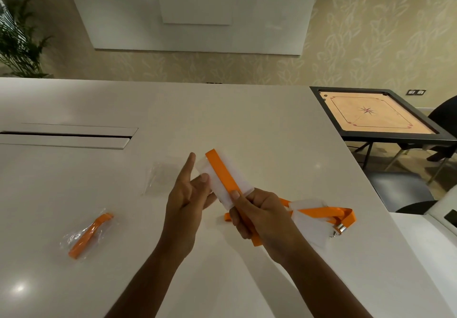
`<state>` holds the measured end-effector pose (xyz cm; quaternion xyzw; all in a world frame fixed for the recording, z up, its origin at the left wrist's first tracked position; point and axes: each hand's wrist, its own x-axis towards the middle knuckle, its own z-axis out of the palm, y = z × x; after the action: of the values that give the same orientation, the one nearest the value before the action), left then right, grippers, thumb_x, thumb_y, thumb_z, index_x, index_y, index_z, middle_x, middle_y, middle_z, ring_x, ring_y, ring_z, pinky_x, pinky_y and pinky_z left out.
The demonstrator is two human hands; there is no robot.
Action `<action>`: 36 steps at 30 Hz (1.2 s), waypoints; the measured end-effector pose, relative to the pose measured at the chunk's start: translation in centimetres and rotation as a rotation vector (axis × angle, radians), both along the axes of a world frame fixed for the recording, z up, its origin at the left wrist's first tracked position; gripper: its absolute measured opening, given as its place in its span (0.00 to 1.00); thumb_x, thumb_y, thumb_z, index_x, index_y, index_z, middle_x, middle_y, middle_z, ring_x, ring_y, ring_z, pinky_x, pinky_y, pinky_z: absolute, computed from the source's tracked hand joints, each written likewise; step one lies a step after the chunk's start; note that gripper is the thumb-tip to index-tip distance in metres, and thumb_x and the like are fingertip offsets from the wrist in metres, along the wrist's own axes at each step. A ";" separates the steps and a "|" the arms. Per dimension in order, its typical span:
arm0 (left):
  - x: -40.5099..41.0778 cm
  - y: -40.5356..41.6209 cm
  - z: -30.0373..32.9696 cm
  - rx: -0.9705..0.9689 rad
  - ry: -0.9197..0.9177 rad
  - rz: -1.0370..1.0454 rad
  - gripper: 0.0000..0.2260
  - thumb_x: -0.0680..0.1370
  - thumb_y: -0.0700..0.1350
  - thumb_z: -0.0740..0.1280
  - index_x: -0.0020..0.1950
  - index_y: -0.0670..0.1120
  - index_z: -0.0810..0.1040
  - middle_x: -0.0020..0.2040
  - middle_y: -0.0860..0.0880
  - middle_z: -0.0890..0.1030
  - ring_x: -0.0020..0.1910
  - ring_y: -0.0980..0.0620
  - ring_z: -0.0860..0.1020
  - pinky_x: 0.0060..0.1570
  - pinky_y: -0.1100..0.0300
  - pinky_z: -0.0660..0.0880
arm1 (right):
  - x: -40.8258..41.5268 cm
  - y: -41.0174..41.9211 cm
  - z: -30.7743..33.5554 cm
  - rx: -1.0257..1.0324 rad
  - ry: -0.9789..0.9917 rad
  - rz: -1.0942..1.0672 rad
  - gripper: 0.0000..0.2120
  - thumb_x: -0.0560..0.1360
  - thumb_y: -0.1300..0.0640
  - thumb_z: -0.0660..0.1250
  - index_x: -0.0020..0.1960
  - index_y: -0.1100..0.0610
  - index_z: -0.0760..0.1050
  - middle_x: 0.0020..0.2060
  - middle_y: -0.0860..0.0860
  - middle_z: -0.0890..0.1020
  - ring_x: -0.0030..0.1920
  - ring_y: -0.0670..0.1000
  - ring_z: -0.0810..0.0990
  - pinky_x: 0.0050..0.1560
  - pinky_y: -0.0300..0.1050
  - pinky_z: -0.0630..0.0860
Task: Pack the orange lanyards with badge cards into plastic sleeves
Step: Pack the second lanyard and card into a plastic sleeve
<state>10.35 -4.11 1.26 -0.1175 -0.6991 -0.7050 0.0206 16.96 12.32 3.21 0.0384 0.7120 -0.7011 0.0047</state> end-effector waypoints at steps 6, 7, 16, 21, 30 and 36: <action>0.0 -0.1 0.3 -0.089 0.057 0.056 0.36 0.76 0.55 0.70 0.83 0.57 0.61 0.58 0.67 0.82 0.53 0.66 0.84 0.49 0.66 0.82 | 0.0 -0.2 -0.3 -0.014 -0.071 -0.009 0.17 0.83 0.45 0.68 0.44 0.56 0.84 0.36 0.55 0.88 0.27 0.51 0.79 0.30 0.42 0.76; 0.1 -0.1 0.4 -0.109 0.081 0.078 0.36 0.76 0.55 0.69 0.83 0.57 0.61 0.58 0.69 0.81 0.53 0.69 0.84 0.49 0.68 0.81 | 0.0 -0.2 -0.4 -0.011 -0.088 -0.003 0.14 0.84 0.46 0.68 0.47 0.55 0.84 0.38 0.56 0.88 0.28 0.52 0.80 0.30 0.42 0.76; 0.7 -0.4 0.0 -0.385 0.409 0.131 0.31 0.81 0.39 0.70 0.82 0.42 0.63 0.59 0.73 0.76 0.56 0.83 0.73 0.51 0.88 0.62 | 0.1 -0.2 -0.3 0.013 -0.159 0.024 0.10 0.84 0.49 0.67 0.53 0.52 0.85 0.44 0.54 0.90 0.33 0.56 0.86 0.32 0.44 0.81; 0.6 -1.1 -1.2 -0.435 0.489 -0.006 0.30 0.83 0.40 0.67 0.84 0.45 0.60 0.66 0.80 0.72 0.63 0.77 0.74 0.61 0.81 0.67 | 0.1 -0.4 0.1 -0.022 -0.142 0.028 0.11 0.84 0.49 0.67 0.49 0.48 0.87 0.44 0.55 0.90 0.32 0.54 0.86 0.31 0.41 0.80; 0.7 -2.6 -2.2 -0.468 0.519 -0.126 0.28 0.85 0.44 0.63 0.84 0.50 0.58 0.73 0.67 0.74 0.63 0.69 0.79 0.63 0.75 0.72 | -0.3 -0.9 -0.5 -0.203 -0.170 0.038 0.18 0.89 0.59 0.56 0.58 0.58 0.85 0.50 0.60 0.89 0.35 0.56 0.85 0.35 0.43 0.80; 0.3 -4.2 -2.4 -0.499 0.542 -0.115 0.29 0.84 0.34 0.62 0.84 0.50 0.60 0.74 0.63 0.75 0.68 0.62 0.79 0.66 0.65 0.76 | -1.0 -1.1 -0.9 -0.405 -0.198 0.121 0.25 0.86 0.53 0.51 0.61 0.65 0.83 0.54 0.69 0.86 0.35 0.59 0.84 0.36 0.47 0.80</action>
<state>10.67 -8.29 -1.14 -0.3403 -0.8110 -0.4561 0.1359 15.93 11.26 2.28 0.0627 0.5537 -0.8210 0.1242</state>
